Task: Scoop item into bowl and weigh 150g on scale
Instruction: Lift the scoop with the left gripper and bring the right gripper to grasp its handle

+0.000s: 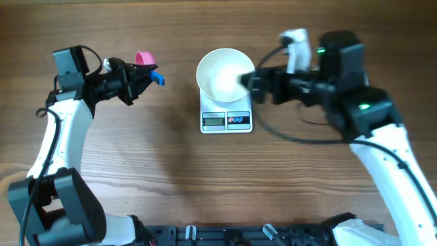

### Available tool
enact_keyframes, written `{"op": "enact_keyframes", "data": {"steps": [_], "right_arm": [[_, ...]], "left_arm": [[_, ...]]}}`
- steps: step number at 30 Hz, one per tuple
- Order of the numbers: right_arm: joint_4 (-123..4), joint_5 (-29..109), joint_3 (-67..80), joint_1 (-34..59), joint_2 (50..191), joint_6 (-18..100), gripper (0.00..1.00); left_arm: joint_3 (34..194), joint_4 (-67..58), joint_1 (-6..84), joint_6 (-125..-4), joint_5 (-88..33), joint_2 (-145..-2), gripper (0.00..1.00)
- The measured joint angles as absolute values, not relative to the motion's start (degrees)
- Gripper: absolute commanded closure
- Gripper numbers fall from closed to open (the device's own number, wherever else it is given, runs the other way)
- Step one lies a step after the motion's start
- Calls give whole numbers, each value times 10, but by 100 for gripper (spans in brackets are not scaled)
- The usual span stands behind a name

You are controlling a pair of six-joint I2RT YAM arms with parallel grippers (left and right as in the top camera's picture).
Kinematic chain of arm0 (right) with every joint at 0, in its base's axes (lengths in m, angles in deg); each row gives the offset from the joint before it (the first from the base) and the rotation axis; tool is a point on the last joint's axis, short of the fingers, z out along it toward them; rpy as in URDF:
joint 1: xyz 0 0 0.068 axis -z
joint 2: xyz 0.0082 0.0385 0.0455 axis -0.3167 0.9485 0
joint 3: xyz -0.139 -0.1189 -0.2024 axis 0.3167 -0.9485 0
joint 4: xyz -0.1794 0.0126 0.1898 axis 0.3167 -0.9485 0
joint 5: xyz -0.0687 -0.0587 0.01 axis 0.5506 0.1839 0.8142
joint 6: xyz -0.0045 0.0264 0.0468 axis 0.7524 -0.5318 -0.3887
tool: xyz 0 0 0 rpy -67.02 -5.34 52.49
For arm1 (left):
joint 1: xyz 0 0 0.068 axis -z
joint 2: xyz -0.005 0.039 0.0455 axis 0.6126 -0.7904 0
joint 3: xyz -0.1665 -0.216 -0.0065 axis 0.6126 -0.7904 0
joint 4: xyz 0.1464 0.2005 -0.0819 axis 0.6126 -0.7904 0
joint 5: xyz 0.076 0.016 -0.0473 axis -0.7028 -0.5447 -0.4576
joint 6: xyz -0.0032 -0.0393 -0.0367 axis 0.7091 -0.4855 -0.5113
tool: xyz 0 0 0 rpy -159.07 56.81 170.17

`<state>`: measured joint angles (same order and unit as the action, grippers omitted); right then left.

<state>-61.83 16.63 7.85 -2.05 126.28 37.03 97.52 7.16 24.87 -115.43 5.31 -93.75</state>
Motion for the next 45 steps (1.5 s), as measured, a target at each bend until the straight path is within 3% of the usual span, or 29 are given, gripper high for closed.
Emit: {"op": "enact_keyframes", "data": {"steps": [1, 5, 8, 18, 25, 29, 32, 37, 45], "right_arm": [[-589, 175, 79, -43, 1269, 352, 23], [-509, 201, 80, -105, 1321, 294, 23], [-473, 225, 81, -147, 1376, 259, 25], [-355, 333, 81, -238, 1448, 190, 42], [-352, 451, 81, -258, 1448, 186, 41], [-356, 476, 81, -257, 1448, 186, 35], [-356, 482, 81, -257, 1448, 186, 36], [-338, 485, 81, -257, 1452, 186, 63], [-367, 500, 81, -257, 1455, 186, 73]], "left_arm": [[975, 72, 252, -1155, 45, -937, 96], [975, 77, 281, -1182, 17, -937, 96], [974, 155, 306, -1206, 0, -937, 96], [975, 215, 365, -1244, -13, -937, 96], [975, 200, 374, -1289, 0, -937, 96], [975, 200, 374, -1290, 5, -937, 96], [975, 200, 374, -1293, 17, -937, 96], [975, 200, 375, -1299, 40, -937, 96], [975, 198, 386, -1306, 50, -937, 96]]}}
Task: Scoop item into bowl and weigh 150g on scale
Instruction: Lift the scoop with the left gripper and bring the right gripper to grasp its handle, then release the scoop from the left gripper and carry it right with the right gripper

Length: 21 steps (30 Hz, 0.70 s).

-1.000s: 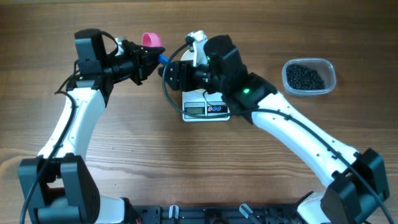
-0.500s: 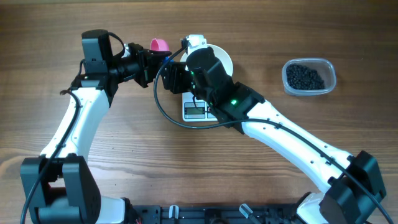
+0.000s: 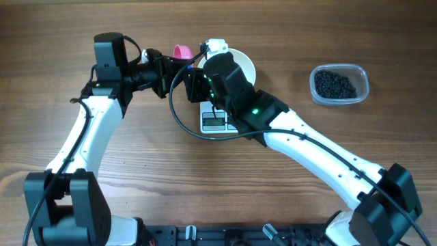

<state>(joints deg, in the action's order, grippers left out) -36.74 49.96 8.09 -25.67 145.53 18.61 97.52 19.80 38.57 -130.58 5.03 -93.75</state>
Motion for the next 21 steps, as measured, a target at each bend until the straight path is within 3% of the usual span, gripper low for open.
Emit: {"op": "enact_keyframes", "data": {"steps": [3, 7, 10, 14, 18, 21], "right_arm": [[-368, 511, 81, -257, 1455, 186, 66], [-369, 521, 81, -257, 1455, 186, 66], [-365, 521, 81, -257, 1455, 187, 80], [-359, 522, 81, -259, 1455, 186, 78], [-360, 516, 81, -259, 1455, 186, 93], [-361, 514, 81, -258, 1455, 188, 96]], "left_arm": [[975, 198, 386, -1308, 50, -937, 96], [975, 198, 386, -1308, 50, -937, 96], [975, 198, 386, -1308, 50, -937, 96], [975, 198, 387, -1308, 50, -937, 96], [975, 198, 388, -1308, 50, -937, 96], [975, 198, 388, -1307, 49, -937, 96]]}}
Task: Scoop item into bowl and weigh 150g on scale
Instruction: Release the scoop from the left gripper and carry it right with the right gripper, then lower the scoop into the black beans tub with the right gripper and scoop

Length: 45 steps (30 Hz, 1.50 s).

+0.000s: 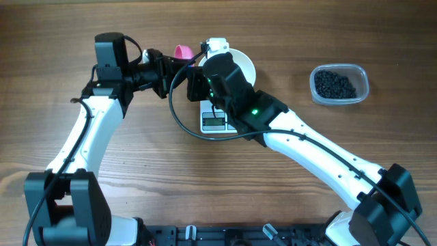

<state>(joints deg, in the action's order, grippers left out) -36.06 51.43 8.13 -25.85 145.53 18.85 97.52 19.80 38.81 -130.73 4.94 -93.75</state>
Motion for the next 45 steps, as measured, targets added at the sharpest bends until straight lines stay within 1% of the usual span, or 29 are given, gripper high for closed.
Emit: {"op": "enact_keyframes", "data": {"steps": [3, 4, 5, 7, 8, 9, 11, 14, 16, 18, 21, 23, 25, 27, 30, 32, 35, 38, 39, 42, 45], "right_arm": [[-361, 514, 81, -258, 1455, 195, 96], [-360, 514, 81, -258, 1455, 198, 96], [-360, 514, 81, -257, 1455, 204, 96], [-362, 514, 81, -257, 1455, 208, 96], [-360, 514, 81, -257, 1456, 213, 96], [-360, 514, 81, -257, 1456, 216, 96], [-362, 513, 81, -256, 1456, 230, 96], [-410, 494, 112, -240, 1456, 247, 96], [-501, 454, 172, -205, 1456, 259, 96], [-632, 423, 241, -167, 1458, 279, 96], [-800, 401, 339, -82, 1457, 327, 96], [-873, 394, 368, -21, 1455, 365, 96], [-932, 391, 372, 74, 1456, 436, 96], [-938, 390, 372, 150, 1457, 482, 96], [-950, 390, 372, 266, 1457, 494, 96], [-970, 390, 372, 301, 1457, 543, 96], [-1028, 395, 372, 306, 1461, 618, 96], [-1036, 423, 372, 306, 1481, 672, 96], [-1031, 429, 372, 306, 1484, 678, 96], [-992, 444, 372, 306, 1486, 689, 96], [-977, 482, 372, 306, 1486, 646, 96]], "left_arm": [[975, 198, 388, -1307, 49, -937, 96], [975, 198, 388, -1307, 49, -937, 94], [975, 198, 388, -1307, 49, -937, 69], [975, 202, 388, -1303, 50, -937, 22], [975, 210, 388, -1288, 50, -937, 5], [975, 217, 388, -1277, 51, -937, 0], [976, 250, 388, -1233, 51, -937, 0], [976, 272, 389, -1163, 59, -937, 0], [976, 276, 389, -1111, 61, -937, 0], [976, 284, 389, -1081, 60, -937, 0], [976, 290, 389, -1044, 60, -937, 0], [976, 293, 389, -1030, 61, -937, 0], [976, 295, 389, -1010, 60, -937, 0], [976, 297, 389, -998, 59, -937, 0], [976, 296, 389, -967, 48, -937, 0], [976, 286, 389, -933, 29, -937, 0], [976, 252, 389, -892, -21, -937, 0], [976, 214, 389, -860, -98, -937, 0], [978, 201, 389, -851, -112, -937, 0], [979, 102, 389, -805, -188, -937, 0], [979, 64, 389, -787, -278, -937, 0]]}}
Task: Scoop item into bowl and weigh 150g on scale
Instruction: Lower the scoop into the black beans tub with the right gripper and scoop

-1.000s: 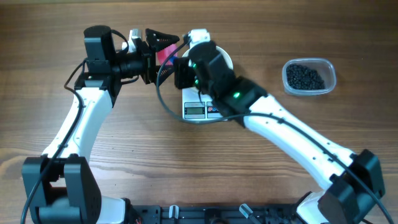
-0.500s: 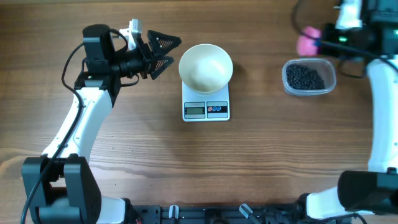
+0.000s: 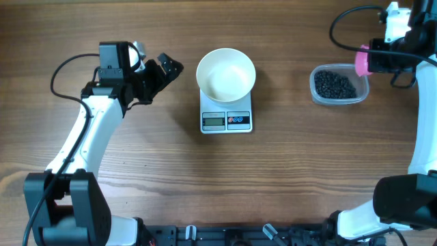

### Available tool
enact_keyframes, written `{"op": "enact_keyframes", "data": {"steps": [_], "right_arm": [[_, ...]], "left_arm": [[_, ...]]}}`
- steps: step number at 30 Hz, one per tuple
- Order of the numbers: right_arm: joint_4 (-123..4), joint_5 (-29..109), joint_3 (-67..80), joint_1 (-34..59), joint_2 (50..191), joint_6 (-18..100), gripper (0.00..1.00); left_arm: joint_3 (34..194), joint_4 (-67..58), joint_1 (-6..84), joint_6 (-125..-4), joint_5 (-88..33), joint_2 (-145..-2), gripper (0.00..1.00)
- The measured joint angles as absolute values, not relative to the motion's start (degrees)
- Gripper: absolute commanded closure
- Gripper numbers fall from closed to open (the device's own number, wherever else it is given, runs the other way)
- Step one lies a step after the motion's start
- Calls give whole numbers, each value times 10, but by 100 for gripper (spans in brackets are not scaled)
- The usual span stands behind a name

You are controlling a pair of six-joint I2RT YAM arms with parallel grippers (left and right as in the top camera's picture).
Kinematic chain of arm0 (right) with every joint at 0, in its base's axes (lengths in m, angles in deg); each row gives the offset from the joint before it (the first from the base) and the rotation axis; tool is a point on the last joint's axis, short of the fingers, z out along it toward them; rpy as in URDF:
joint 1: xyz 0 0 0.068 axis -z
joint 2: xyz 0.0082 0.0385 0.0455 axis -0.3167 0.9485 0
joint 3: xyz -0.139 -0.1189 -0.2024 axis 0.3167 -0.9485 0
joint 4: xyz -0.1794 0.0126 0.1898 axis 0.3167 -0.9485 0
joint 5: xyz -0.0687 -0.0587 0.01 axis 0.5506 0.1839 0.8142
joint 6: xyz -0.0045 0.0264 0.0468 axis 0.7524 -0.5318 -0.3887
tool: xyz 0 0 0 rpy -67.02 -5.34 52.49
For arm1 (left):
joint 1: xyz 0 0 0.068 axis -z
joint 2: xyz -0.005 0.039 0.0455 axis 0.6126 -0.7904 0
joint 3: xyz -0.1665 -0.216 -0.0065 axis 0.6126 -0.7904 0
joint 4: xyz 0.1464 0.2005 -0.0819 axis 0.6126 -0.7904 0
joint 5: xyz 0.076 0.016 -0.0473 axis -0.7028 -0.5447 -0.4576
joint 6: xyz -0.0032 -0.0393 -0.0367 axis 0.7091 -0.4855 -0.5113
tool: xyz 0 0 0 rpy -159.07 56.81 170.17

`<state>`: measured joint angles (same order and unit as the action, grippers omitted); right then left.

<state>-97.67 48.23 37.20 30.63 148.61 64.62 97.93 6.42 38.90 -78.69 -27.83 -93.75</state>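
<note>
A white bowl [image 3: 226,74] stands on the small white scale [image 3: 226,120] at the table's middle. To the right sits a clear tub of black beans [image 3: 338,85]. My right gripper [image 3: 374,59] is at the far right, shut on the pink scoop [image 3: 362,60], which hangs at the tub's upper right rim. Left of the bowl, my left gripper [image 3: 164,74] stands open with nothing between its fingers. The bowl looks empty.
The wooden table [image 3: 205,178] carries only the scale, bowl and tub. A black cable [image 3: 341,24] loops off the right arm at the top right. A black rail [image 3: 232,236] runs along the front edge.
The pink scoop has passed from my left gripper to my right. The right gripper has moved from the bowl's left side to the bean tub. The left gripper has opened and drawn back slightly.
First my left gripper held the pink scoop well left of the bowl, with the right arm over the bowl's right side. Then both grippers met at the bowl's left rim around the scoop. Now the right one holds it at the bean tub.
</note>
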Motion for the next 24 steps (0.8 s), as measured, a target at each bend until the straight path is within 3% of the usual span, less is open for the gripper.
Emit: {"op": "enact_keyframes", "data": {"steps": [4, 5, 9, 18, 24], "right_arm": [[-972, 546, 372, 306, 1486, 606, 96], [-972, 552, 372, 306, 1486, 605, 92], [-971, 559, 372, 306, 1486, 600, 96], [-1037, 466, 373, 306, 1548, 787, 95], [-974, 482, 373, 306, 1616, 834, 96]], "left_arm": [[979, 63, 389, -778, -350, -937, 0], [979, 62, 389, -777, -358, -937, 0], [979, 62, 389, -777, -371, -937, 0], [979, 54, 389, -777, -371, -937, 0], [979, 54, 389, -777, -371, -937, 0]]}}
